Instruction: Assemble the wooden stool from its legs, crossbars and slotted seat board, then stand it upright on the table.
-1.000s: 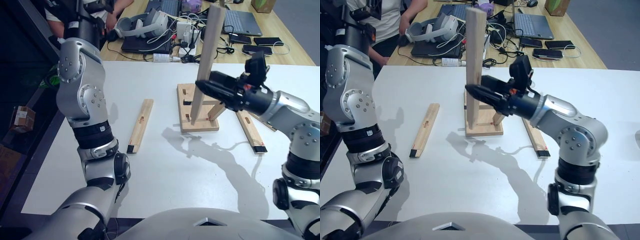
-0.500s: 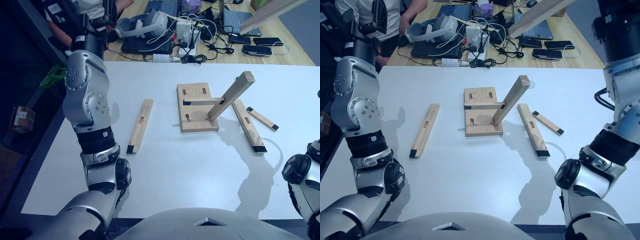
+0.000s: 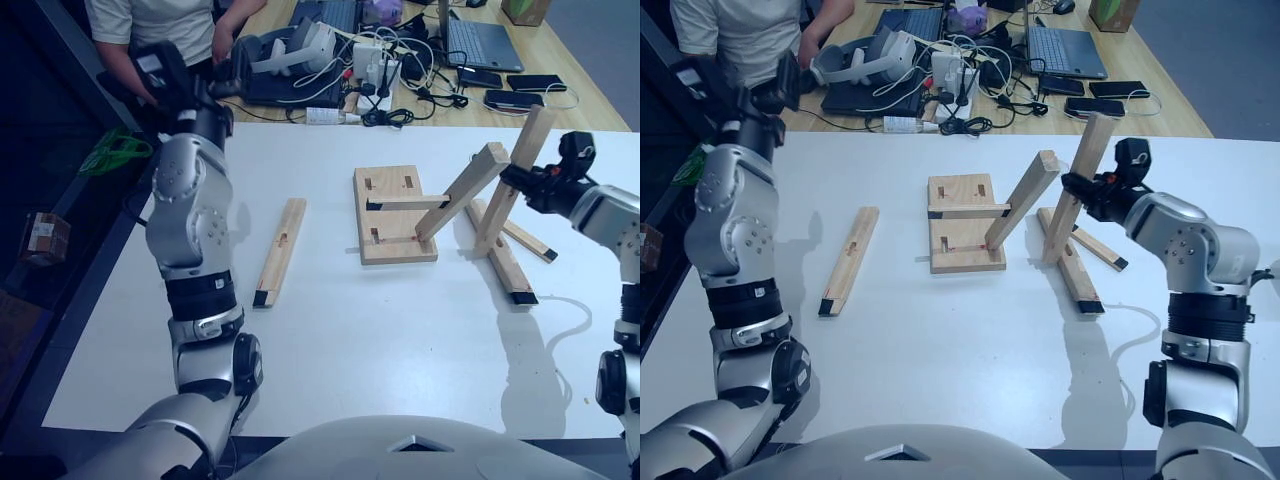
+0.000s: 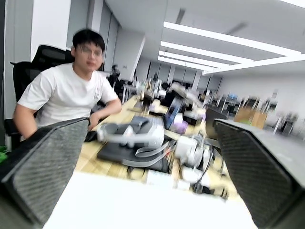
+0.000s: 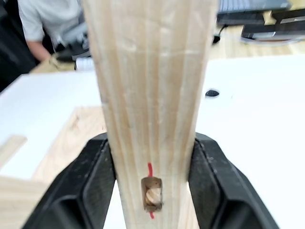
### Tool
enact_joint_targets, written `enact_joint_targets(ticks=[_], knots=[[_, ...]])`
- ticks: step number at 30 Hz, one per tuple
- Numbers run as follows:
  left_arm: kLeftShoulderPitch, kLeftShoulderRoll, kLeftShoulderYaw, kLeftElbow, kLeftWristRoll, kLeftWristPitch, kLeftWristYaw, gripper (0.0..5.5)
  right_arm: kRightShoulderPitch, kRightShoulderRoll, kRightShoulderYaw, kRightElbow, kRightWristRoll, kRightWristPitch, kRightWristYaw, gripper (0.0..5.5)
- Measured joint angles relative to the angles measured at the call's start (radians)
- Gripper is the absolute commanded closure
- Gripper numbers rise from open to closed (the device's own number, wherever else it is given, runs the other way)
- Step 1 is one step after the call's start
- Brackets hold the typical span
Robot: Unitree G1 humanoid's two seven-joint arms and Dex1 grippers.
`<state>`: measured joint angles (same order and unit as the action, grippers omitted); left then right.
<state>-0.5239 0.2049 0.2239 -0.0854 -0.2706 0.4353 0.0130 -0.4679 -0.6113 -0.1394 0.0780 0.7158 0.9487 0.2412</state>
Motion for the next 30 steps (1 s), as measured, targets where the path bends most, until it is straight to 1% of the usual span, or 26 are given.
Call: enact_joint_targets(ticks=[3,4,5,7,9,11,12,14,16,17,19,20,22,29,30], knots=[[0.125,-0.001,-0.087,-0.017,0.084,-0.015,-0.004,0.69,0.033,0.087,0.040,-0.031,-0.042,0.024,-0.053,3.45],[0.166,-0.012,-0.116,-0.020,0.106,-0.021,-0.004,0.89,0.065,0.131,0.058,-0.031,-0.058,0.028,-0.068,3.45],[0.195,-0.019,-0.141,-0.021,0.124,-0.028,-0.004,0.98,0.089,0.168,0.069,-0.028,-0.068,0.034,-0.084,3.45],[0.225,-0.037,-0.176,-0.021,0.155,-0.054,0.000,1.30,0.107,0.229,0.072,-0.022,-0.099,0.034,-0.128,3.45],[0.230,-0.050,-0.181,-0.021,0.164,-0.079,0.001,1.57,0.108,0.260,0.068,-0.017,-0.119,0.030,-0.147,3.45],[0.229,-0.050,-0.186,-0.019,0.177,-0.095,-0.002,1.57,0.108,0.281,0.069,-0.001,-0.158,0.015,-0.158,3.45],[0.229,-0.050,-0.188,-0.016,0.183,-0.095,-0.004,1.57,0.108,0.282,0.077,0.000,-0.175,0.012,-0.159,3.45],[0.225,-0.050,-0.196,-0.010,0.191,-0.095,-0.008,1.87,0.108,0.279,0.101,0.007,-0.231,-0.011,-0.158,3.45],[0.216,-0.051,-0.205,-0.010,0.194,-0.108,-0.018,2.31,0.108,0.272,0.148,0.018,-0.307,-0.039,-0.150,3.45],[0.215,-0.054,-0.205,-0.009,0.193,-0.115,-0.020,2.42,0.108,0.271,0.160,0.020,-0.328,-0.050,-0.144,3.45],[0.211,-0.055,-0.206,-0.005,0.194,-0.122,-0.024,2.42,0.107,0.272,0.170,0.029,-0.360,-0.064,-0.137,3.45],[0.208,-0.055,-0.206,-0.001,0.198,-0.122,-0.025,2.65,0.107,0.273,0.173,0.033,-0.370,-0.067,-0.133,3.45],[0.194,-0.055,-0.212,0.010,0.202,-0.122,-0.028,2.93,0.107,0.281,0.178,0.040,-0.391,-0.073,-0.121,3.45],[0.174,-0.061,-0.222,0.020,0.222,-0.128,-0.035,2.99,0.101,0.301,0.159,0.064,-0.429,-0.101,-0.102,3.45],[0.170,-0.062,-0.219,0.020,0.221,-0.128,-0.035,2.87,0.098,0.304,0.148,0.067,-0.430,-0.107,-0.102,3.45]])
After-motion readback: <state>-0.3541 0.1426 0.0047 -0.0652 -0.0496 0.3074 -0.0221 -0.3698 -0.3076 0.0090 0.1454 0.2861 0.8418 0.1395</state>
